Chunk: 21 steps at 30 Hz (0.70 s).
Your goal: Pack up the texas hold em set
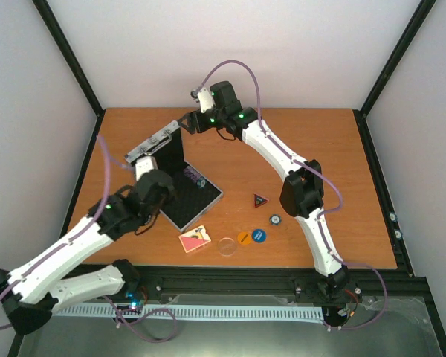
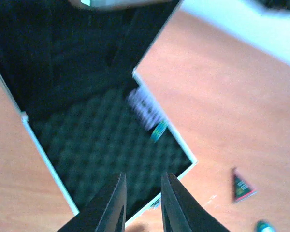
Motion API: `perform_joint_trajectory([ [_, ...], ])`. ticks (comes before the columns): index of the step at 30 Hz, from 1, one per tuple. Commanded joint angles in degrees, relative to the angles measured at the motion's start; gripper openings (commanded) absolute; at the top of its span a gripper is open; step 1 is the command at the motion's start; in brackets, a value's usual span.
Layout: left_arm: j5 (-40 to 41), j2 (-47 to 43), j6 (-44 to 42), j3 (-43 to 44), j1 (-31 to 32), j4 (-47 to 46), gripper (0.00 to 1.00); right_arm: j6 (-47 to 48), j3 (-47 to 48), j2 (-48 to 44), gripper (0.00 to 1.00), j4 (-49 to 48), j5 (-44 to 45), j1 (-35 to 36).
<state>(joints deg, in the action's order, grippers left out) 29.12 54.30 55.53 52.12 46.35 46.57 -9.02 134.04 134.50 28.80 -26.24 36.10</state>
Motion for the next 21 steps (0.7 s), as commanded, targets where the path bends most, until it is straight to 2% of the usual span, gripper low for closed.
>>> perform_joint_trajectory([
  [1, 9.2, -4.0, -5.4, 10.3, 0.2, 7.5, 0.24, 1.6, -1.6, -0.7, 0.72, 2.7, 1.4, 0.6],
  [3, 11.4, -4.8, -6.9, 12.5, 0.2, 8.9, 0.33, 1.8, -1.6, -0.7, 0.72, 2.8, 1.4, 0.6],
  [4, 12.5, -5.4, -7.9, 13.0, 0.0, 9.0, 0.43, 1.9, -1.6, -0.7, 0.72, 2.8, 1.4, 0.6],
  [6, 13.3, -6.5, -10.0, 13.3, -0.6, 8.6, 0.74, 2.0, -1.6, -0.8, 0.72, 2.9, 1.4, 0.7],
  [8, 13.6, -7.3, -12.2, 13.4, -1.2, 8.2, 0.97, 2.1, -1.4, -0.9, 0.72, 3.2, 1.6, 0.8],
  [10, 14.7, -7.7, -13.9, 13.9, -1.8, 8.4, 1.00, 2.2, -1.3, -1.1, 0.72, 3.4, 2.0, 0.8],
  [21, 20.6, -4.2, -24.4, 16.3, -3.9, 7.3, 1.00, 2.9, -1.2, -1.5, 0.72, 4.2, 2.5, 1.0],
])
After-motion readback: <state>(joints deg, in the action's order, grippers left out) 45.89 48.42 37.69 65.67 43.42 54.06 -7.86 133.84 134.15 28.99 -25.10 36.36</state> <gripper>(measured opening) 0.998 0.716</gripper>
